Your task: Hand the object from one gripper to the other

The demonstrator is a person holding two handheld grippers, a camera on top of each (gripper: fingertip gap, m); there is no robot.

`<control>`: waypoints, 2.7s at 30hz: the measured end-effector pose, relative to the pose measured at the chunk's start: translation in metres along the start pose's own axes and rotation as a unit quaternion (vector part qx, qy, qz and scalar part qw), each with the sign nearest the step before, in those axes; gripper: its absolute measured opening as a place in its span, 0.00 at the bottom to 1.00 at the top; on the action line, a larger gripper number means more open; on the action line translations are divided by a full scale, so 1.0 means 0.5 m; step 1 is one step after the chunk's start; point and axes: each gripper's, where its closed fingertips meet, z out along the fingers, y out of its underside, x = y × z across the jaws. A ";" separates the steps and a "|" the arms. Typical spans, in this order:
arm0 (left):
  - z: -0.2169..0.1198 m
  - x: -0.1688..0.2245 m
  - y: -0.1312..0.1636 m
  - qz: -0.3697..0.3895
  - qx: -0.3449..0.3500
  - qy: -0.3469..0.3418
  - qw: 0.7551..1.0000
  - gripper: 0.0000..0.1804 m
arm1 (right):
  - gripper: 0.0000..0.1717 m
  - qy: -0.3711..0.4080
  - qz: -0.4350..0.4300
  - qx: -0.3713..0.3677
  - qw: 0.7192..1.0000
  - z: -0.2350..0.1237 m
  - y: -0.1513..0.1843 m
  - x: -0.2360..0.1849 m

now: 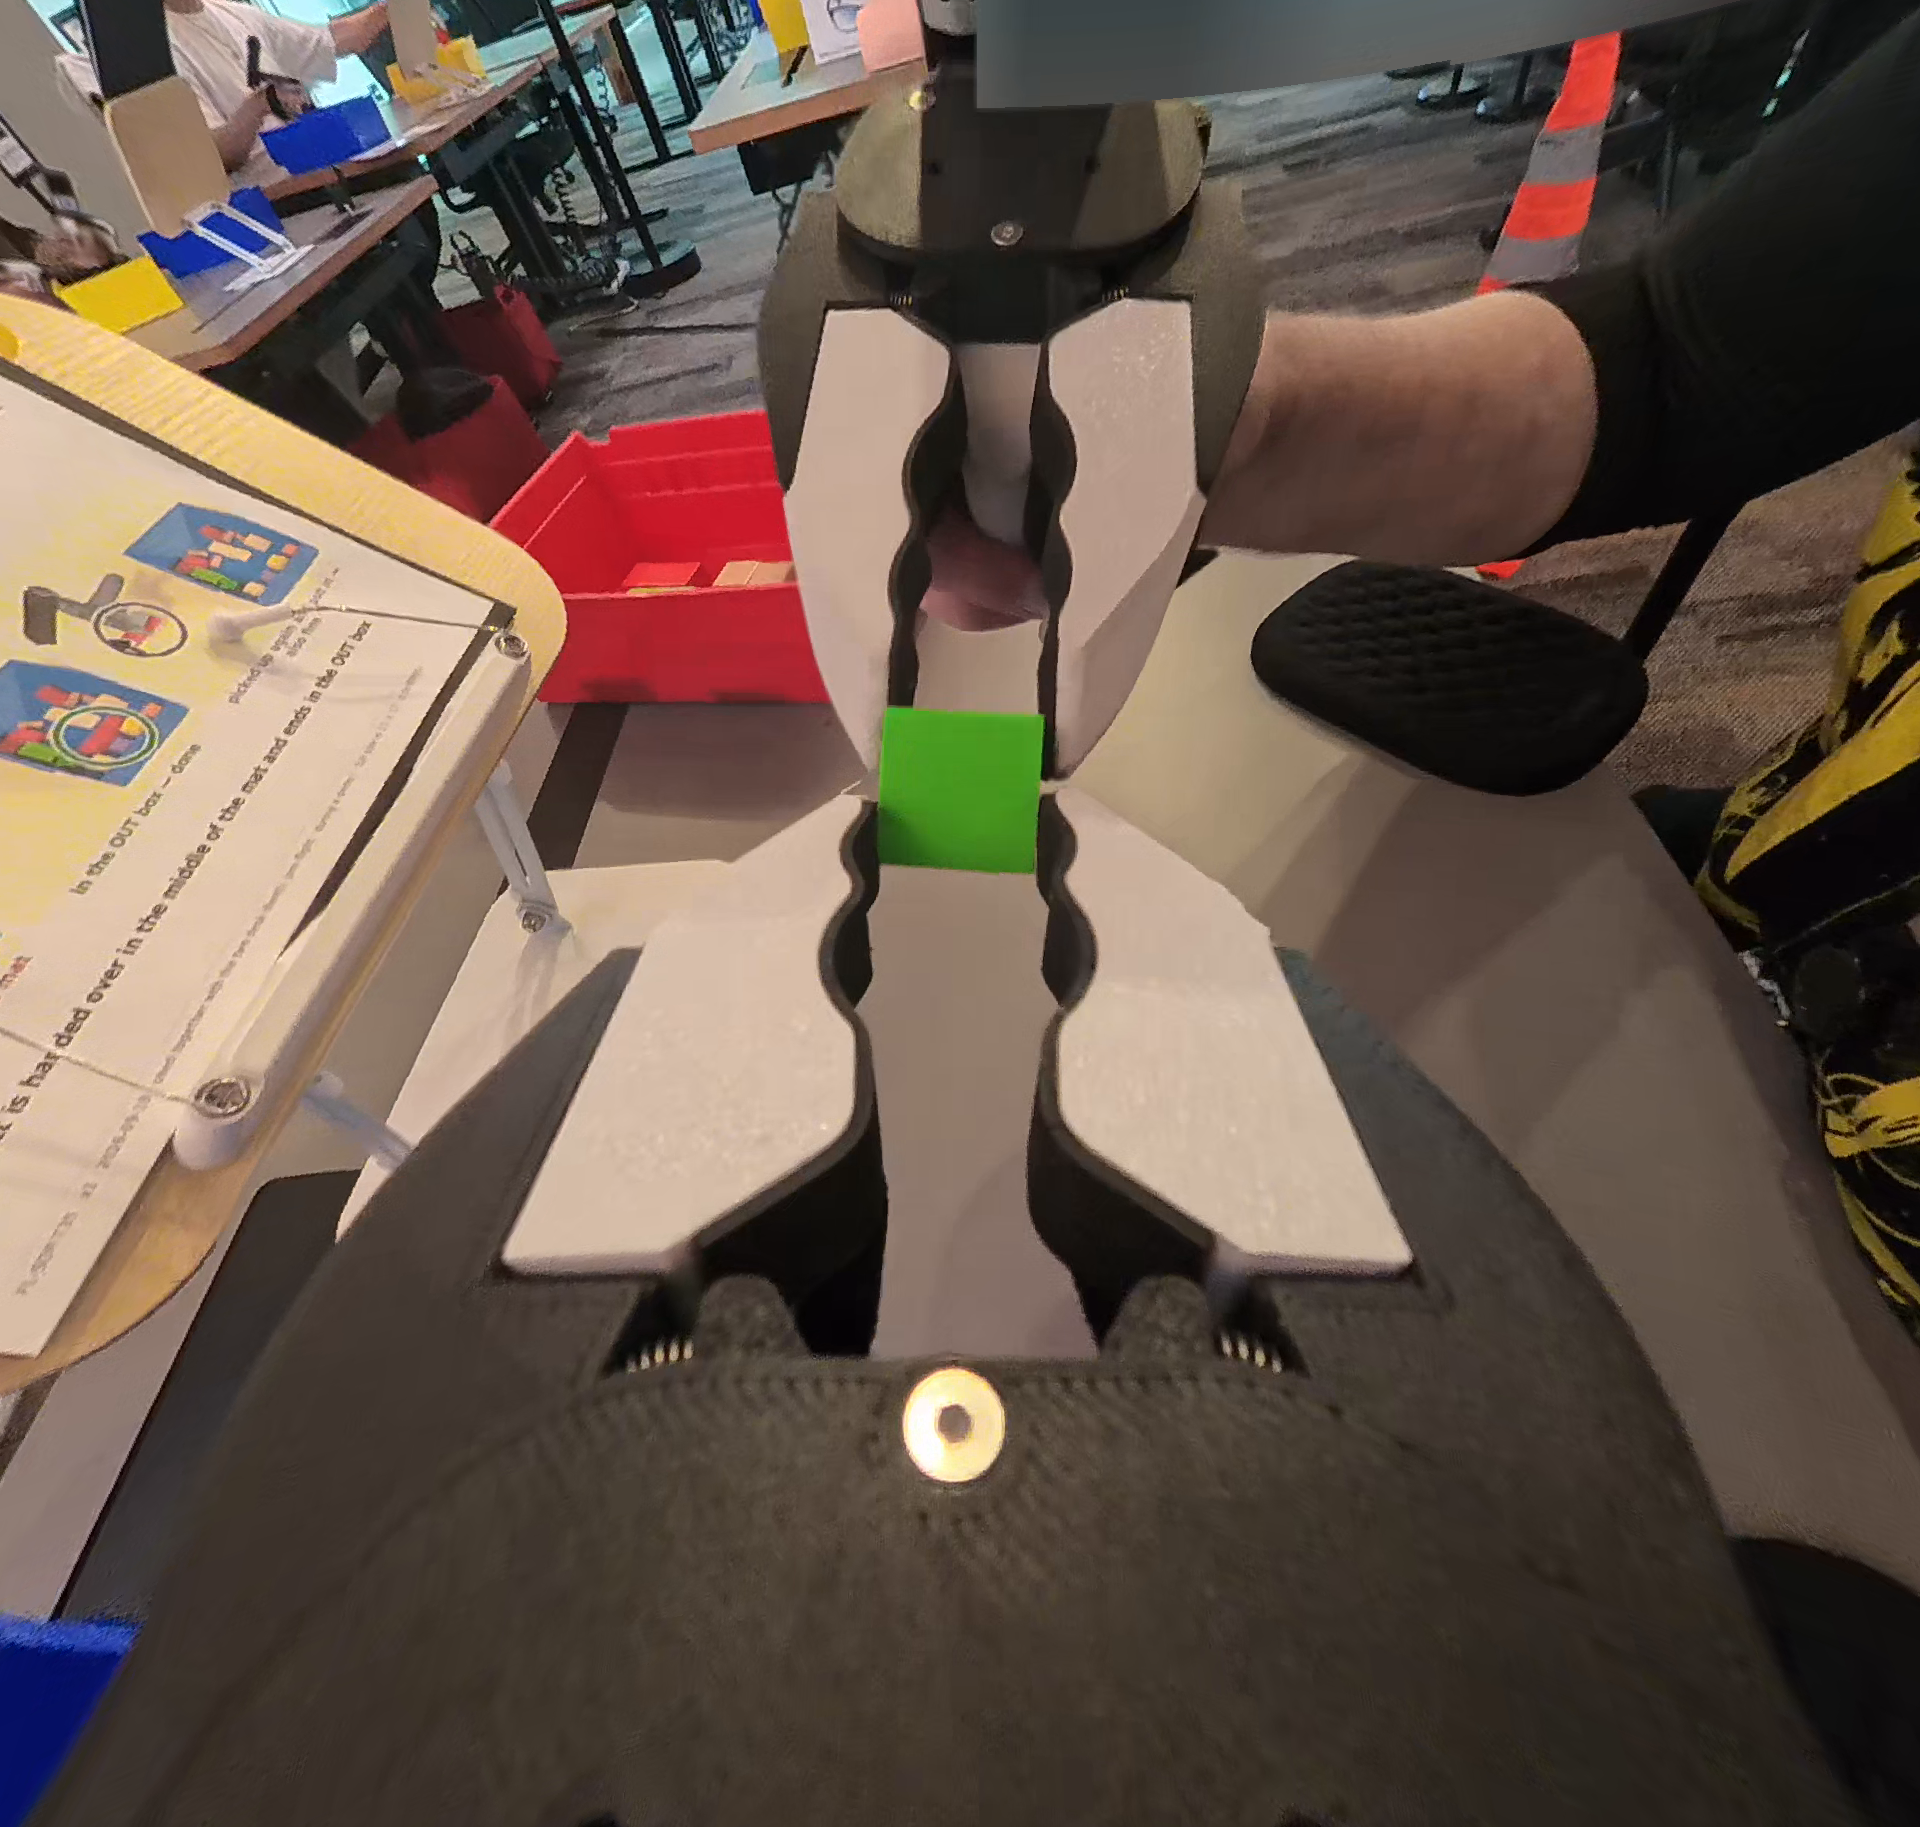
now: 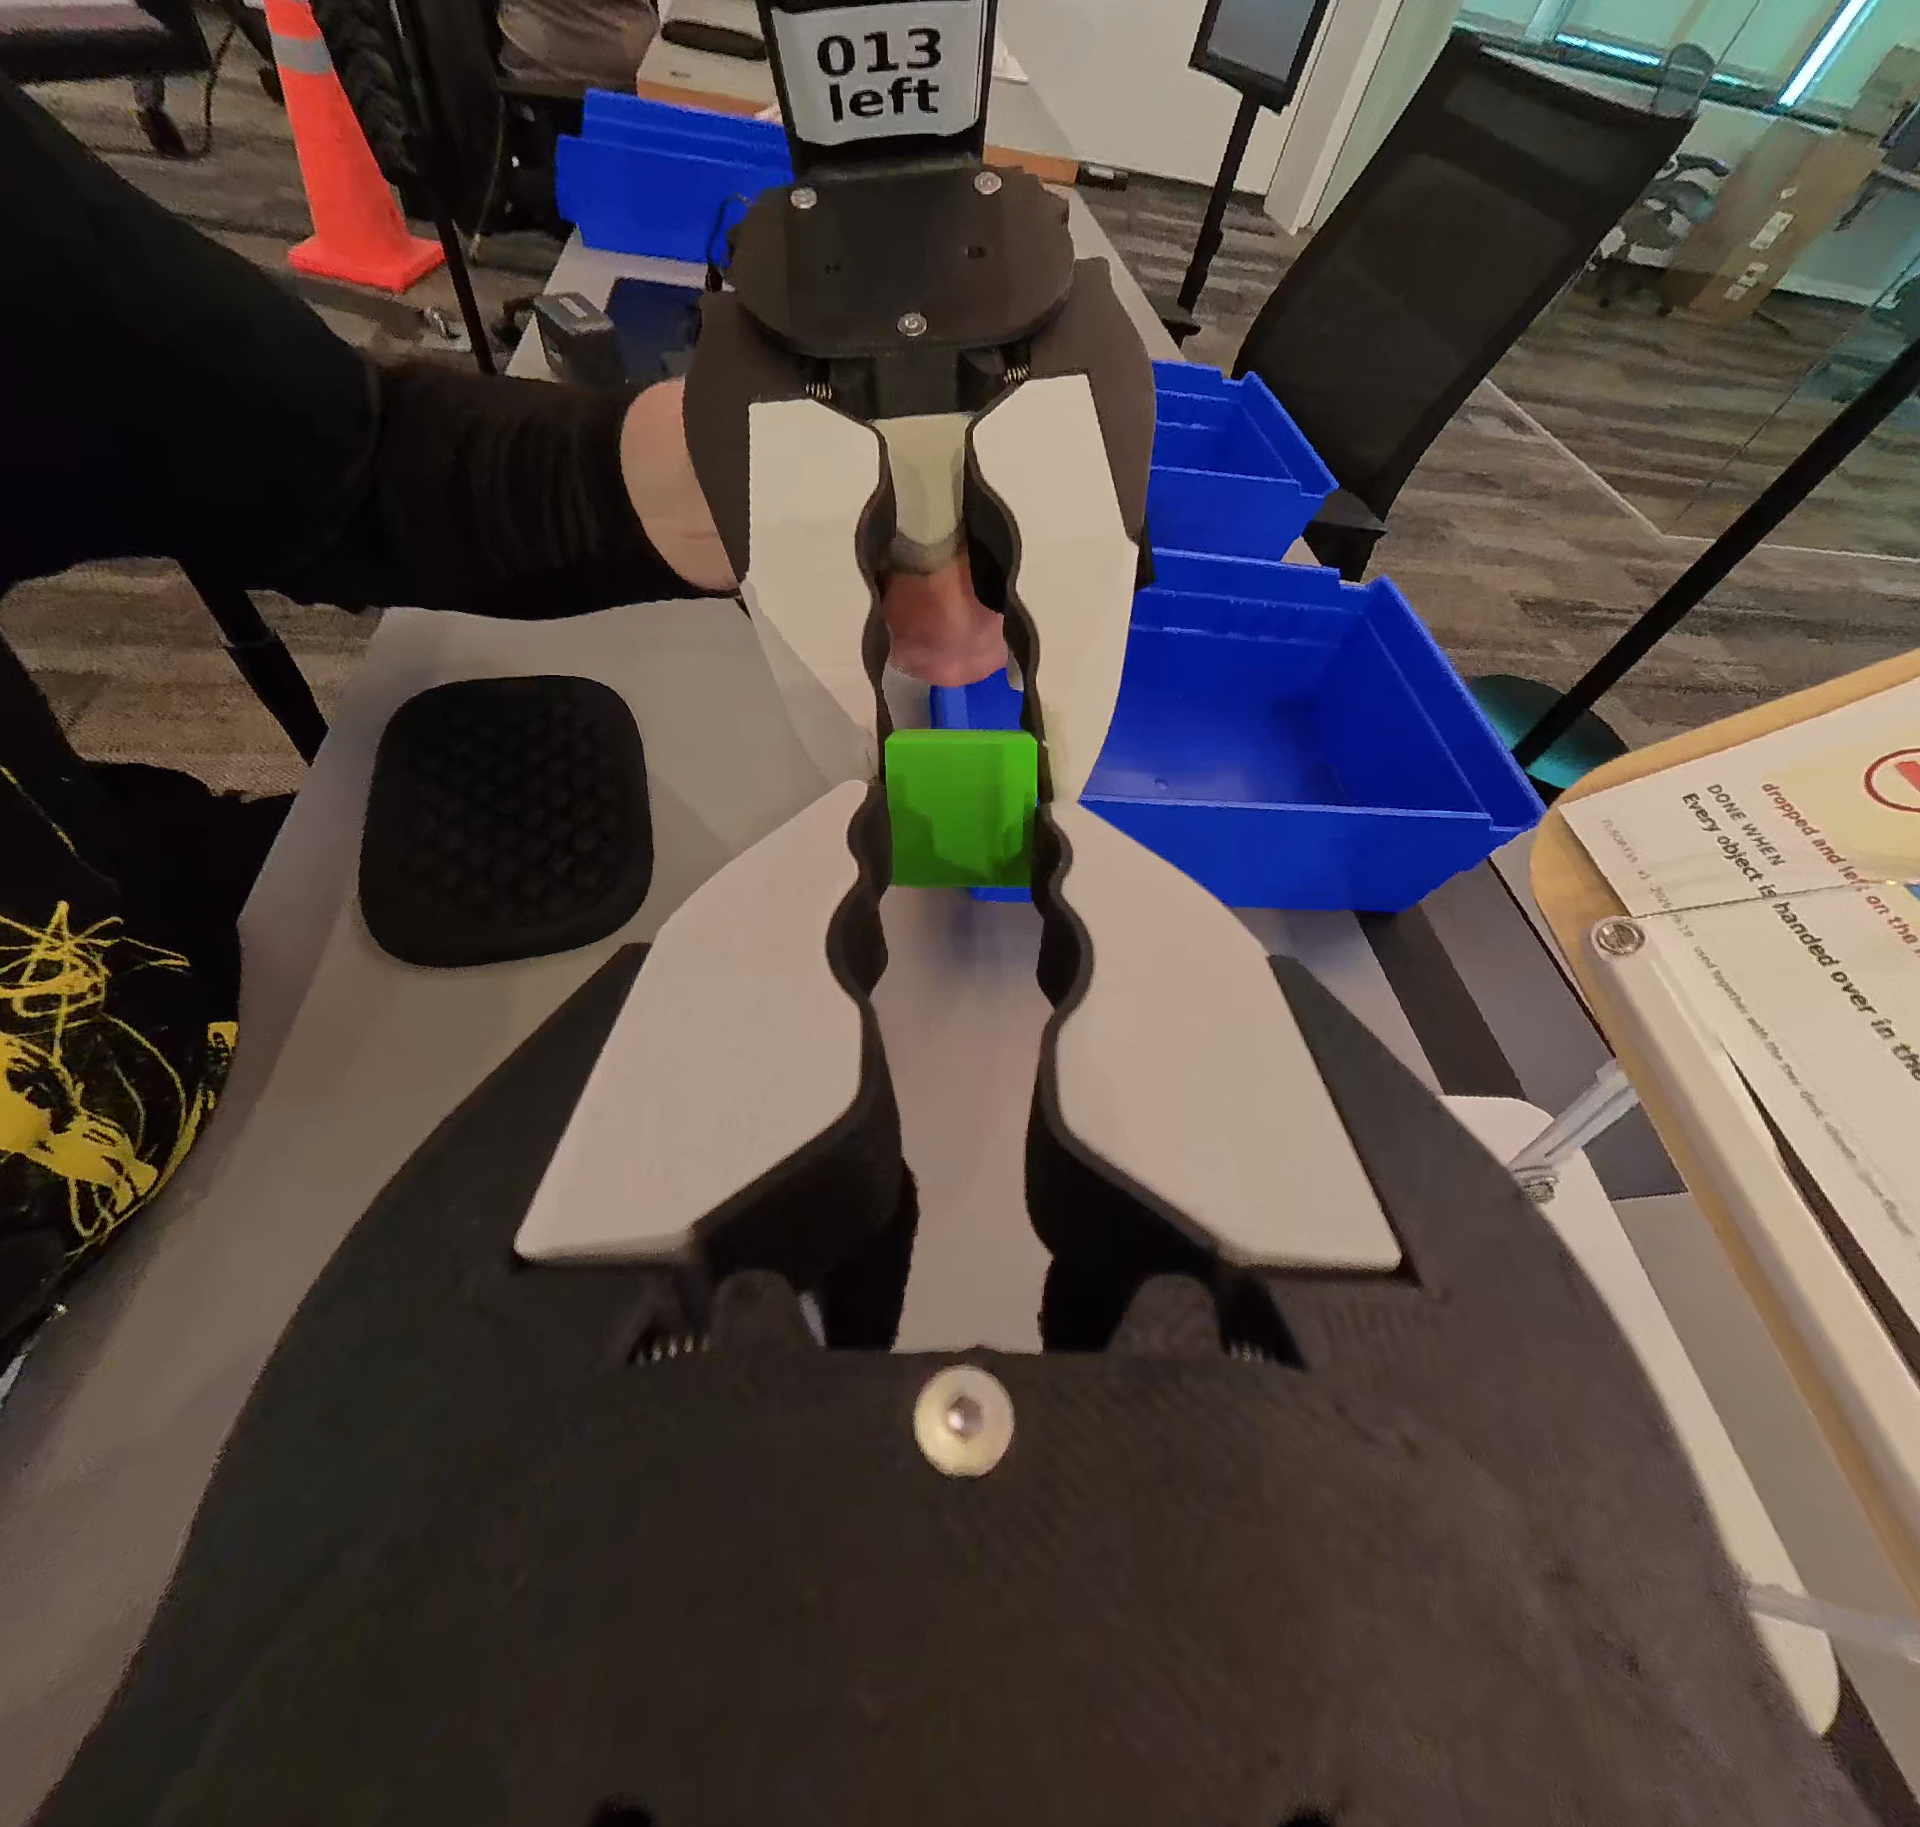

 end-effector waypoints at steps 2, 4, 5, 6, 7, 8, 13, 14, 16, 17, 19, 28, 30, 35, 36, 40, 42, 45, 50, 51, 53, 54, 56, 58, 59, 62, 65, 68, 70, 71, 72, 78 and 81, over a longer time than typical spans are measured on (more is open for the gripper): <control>0.003 -0.007 -0.008 -0.006 0.005 -0.005 1.000 0.20 | 0.14 0.010 0.006 0.005 1.000 -0.030 -0.001 0.009; 0.002 -0.013 -0.010 -0.006 0.003 -0.009 1.000 0.18 | 0.14 0.049 0.009 -0.011 0.999 -0.085 0.007 0.041; -0.002 -0.017 -0.010 -0.005 0.001 -0.015 1.000 0.17 | 0.14 0.084 0.013 -0.029 0.996 -0.125 0.019 0.070; -0.006 -0.022 -0.008 -0.005 -0.001 -0.020 1.000 0.17 | 0.14 0.125 0.023 -0.052 0.991 -0.173 0.037 0.107; -0.011 -0.026 -0.005 -0.008 -0.004 -0.024 1.000 0.16 | 0.14 0.166 0.041 -0.080 0.982 -0.228 0.065 0.148; -0.016 -0.030 -0.002 -0.011 -0.006 -0.028 1.000 0.15 | 0.14 0.205 0.066 -0.113 0.970 -0.287 0.101 0.189; -0.027 -0.039 0.033 -0.024 -0.023 -0.034 0.999 0.13 | 0.14 0.329 0.203 -0.267 0.883 -0.543 0.339 0.349; -0.027 -0.040 0.042 -0.028 -0.027 -0.034 0.999 0.13 | 0.14 0.333 0.196 -0.308 0.870 -0.574 0.384 0.365; -0.027 -0.041 0.054 -0.036 -0.030 -0.033 0.998 0.13 | 0.14 0.307 0.185 -0.408 0.840 -0.620 0.474 0.379; -0.028 -0.040 0.060 -0.039 -0.032 -0.031 0.998 0.13 | 0.14 0.286 0.184 -0.450 0.825 -0.637 0.511 0.383; -0.031 -0.041 0.075 -0.041 -0.043 -0.033 0.998 0.12 | 0.14 0.235 0.154 -0.498 0.820 -0.648 0.561 0.393; -0.034 -0.052 0.117 -0.060 -0.069 -0.037 0.995 0.12 | 0.14 0.119 0.150 -0.614 0.765 -0.689 0.701 0.432; -0.031 -0.054 0.123 -0.064 -0.073 -0.036 0.995 0.12 | 0.14 0.102 0.156 -0.626 0.757 -0.689 0.729 0.435; -0.025 -0.058 0.132 -0.067 -0.082 -0.034 0.994 0.13 | 0.14 0.067 0.169 -0.660 0.729 -0.694 0.786 0.427; -0.025 -0.059 0.133 -0.068 -0.083 -0.034 0.994 0.13 | 0.14 0.062 0.168 -0.667 0.723 -0.696 0.792 0.426; -0.021 -0.060 0.137 -0.068 -0.091 -0.031 0.993 0.13 | 0.14 0.048 0.175 -0.707 0.683 -0.718 0.801 0.417; -0.018 -0.059 0.137 -0.067 -0.093 -0.029 0.993 0.13 | 0.19 0.040 0.175 -0.720 0.670 -0.719 0.806 0.412; -0.013 -0.056 0.136 -0.063 -0.098 -0.027 0.993 0.13 | 0.14 0.031 0.166 -0.731 0.661 -0.722 0.806 0.413; -0.011 -0.053 0.137 -0.060 -0.104 -0.026 0.992 0.13 | 0.14 0.022 0.119 -0.716 0.687 -0.711 0.792 0.432; -0.010 -0.053 0.139 -0.060 -0.106 -0.026 0.992 0.13 | 0.14 0.023 0.109 -0.713 0.692 -0.708 0.787 0.437; -0.008 -0.053 0.141 -0.062 -0.107 -0.025 0.992 0.13 | 0.14 0.020 0.098 -0.707 0.700 -0.700 0.782 0.442; -0.007 -0.053 0.142 -0.063 -0.107 -0.024 0.992 0.13 | 0.15 0.018 0.092 -0.704 0.704 -0.695 0.781 0.444; -0.004 -0.053 0.144 -0.061 -0.109 -0.024 0.992 0.13 | 0.15 0.011 0.089 -0.695 0.713 -0.683 0.778 0.442; -0.003 -0.053 0.144 -0.060 -0.110 -0.024 0.992 0.13 | 0.15 0.008 0.088 -0.702 0.707 -0.684 0.784 0.439; -0.004 -0.054 0.145 -0.059 -0.112 -0.026 0.992 0.14 | 0.17 0.009 0.090 -0.701 0.707 -0.683 0.786 0.438; -0.018 -0.064 0.148 -0.063 -0.113 -0.038 0.991 0.15 | 0.25 0.023 0.089 -0.692 0.716 -0.683 0.779 0.441; -0.044 -0.074 0.157 -0.071 -0.119 -0.054 0.989 0.16 | 0.26 0.041 0.092 -0.680 0.727 -0.688 0.756 0.444; -0.080 -0.092 0.177 -0.078 -0.138 -0.081 0.984 0.18 | 0.24 0.071 0.079 -0.669 0.736 -0.696 0.712 0.445; -0.115 -0.113 0.204 -0.079 -0.169 -0.111 0.976 0.20 | 0.24 0.093 0.063 -0.657 0.746 -0.695 0.669 0.436; -0.136 -0.125 0.220 -0.081 -0.182 -0.127 0.972 0.21 | 0.23 0.104 0.054 -0.652 0.749 -0.694 0.647 0.427; -0.156 -0.137 0.239 -0.085 -0.197 -0.139 0.967 0.21 | 0.22 0.116 0.043 -0.652 0.748 -0.695 0.626 0.417; -0.215 -0.165 0.400 -0.104 -0.318 -0.134 0.933 0.28 | 0.18 0.150 -0.018 -0.650 0.745 -0.666 0.529 0.319; -0.218 -0.181 0.472 -0.074 -0.391 -0.117 0.910 0.30 | 0.17 0.147 -0.039 -0.657 0.739 -0.653 0.492 0.270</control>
